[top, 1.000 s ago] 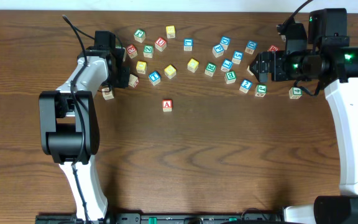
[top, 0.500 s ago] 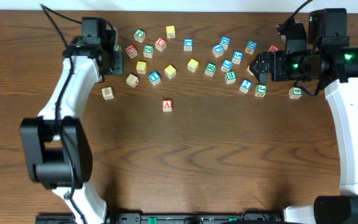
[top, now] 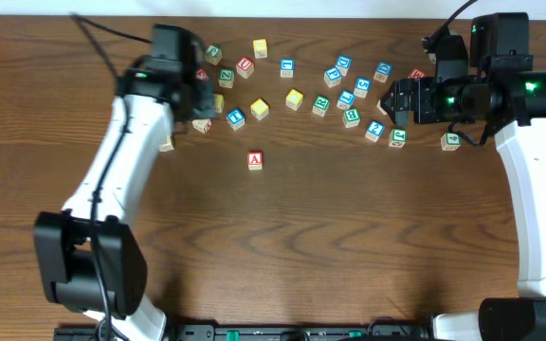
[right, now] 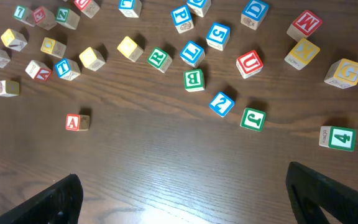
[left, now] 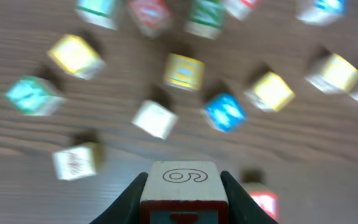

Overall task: Spell out AI2
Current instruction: 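Lift the I block and carry it toward the A block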

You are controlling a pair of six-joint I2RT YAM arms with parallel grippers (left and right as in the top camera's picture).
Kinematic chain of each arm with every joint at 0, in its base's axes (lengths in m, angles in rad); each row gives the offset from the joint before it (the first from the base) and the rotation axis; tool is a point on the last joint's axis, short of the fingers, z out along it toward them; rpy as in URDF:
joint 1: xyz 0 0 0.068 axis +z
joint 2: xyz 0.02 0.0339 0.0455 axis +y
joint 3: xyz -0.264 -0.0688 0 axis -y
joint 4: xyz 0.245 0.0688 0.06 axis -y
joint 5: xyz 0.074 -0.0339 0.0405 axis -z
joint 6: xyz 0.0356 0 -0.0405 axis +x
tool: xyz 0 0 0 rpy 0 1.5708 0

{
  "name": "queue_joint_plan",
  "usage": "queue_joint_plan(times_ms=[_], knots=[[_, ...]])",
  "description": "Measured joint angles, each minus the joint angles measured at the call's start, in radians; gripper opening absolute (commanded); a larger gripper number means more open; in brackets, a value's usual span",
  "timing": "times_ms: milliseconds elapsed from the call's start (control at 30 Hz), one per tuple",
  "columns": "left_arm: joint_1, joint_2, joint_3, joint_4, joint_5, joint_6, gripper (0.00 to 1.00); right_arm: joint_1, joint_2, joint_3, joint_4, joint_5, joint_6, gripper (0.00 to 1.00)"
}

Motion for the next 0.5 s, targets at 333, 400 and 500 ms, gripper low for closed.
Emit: queue_joint_plan(times_ms=[333,400,500], knots=[[-0.223,0.014,0.0,-0.022,0.004,-0.101,0.26,0.0,0.0,0.0,-0.002,0.0,0.0,0.99],[-0.255,0.031,0.0,-0.022,0.004,-0.106,0.26,0.0,0.0,0.0,-0.002,0.0,0.0,0.99],[-0.304,0.074,0.0,-0.021,0.004,-0.118,0.26,0.0,0.0,0.0,-0.003,0.0,0.0,0.99]])
